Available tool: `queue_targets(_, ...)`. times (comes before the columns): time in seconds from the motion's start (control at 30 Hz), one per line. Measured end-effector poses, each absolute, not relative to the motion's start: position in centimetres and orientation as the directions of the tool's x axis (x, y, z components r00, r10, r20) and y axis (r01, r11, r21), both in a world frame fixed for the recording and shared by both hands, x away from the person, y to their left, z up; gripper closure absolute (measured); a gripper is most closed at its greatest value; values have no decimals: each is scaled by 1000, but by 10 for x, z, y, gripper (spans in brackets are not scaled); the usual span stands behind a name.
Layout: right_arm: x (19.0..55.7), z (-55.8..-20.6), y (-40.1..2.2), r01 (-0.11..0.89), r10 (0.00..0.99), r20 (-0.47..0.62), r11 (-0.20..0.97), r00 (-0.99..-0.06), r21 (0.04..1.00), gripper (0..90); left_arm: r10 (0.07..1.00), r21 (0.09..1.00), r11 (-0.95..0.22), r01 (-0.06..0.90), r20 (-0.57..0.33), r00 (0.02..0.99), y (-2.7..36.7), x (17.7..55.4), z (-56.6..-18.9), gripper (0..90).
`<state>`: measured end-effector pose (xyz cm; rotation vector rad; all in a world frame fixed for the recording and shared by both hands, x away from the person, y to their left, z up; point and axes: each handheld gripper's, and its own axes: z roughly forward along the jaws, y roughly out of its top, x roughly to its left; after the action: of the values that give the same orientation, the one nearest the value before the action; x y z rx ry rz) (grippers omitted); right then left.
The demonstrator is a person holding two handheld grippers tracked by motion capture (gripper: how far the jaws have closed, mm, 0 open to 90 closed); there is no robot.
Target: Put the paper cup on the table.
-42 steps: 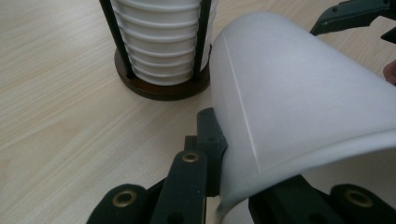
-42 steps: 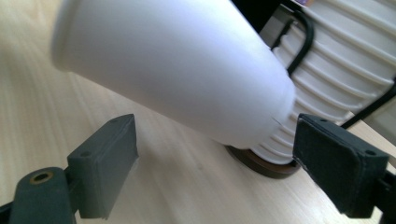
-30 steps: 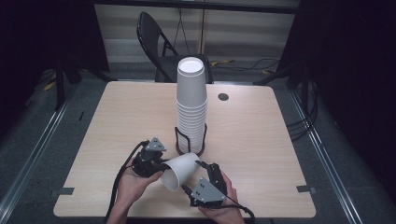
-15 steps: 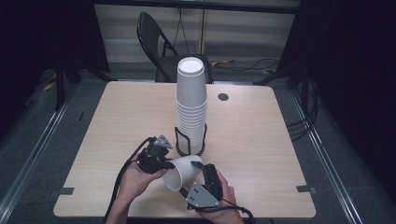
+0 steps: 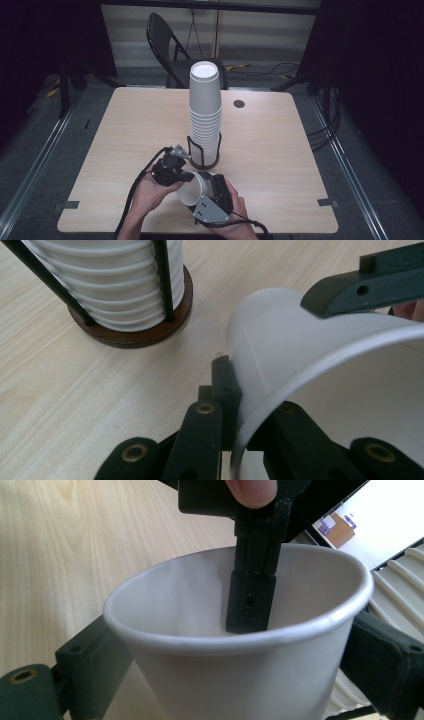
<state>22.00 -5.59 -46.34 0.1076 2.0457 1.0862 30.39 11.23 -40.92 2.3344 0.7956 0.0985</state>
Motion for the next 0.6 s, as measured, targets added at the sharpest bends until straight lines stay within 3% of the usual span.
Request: queue_targets(0.6, 223, -459, -48, -308, 404, -614, 602, -678, 737, 69, 537, 633, -582, 511, -174, 826, 113, 303, -408, 872)
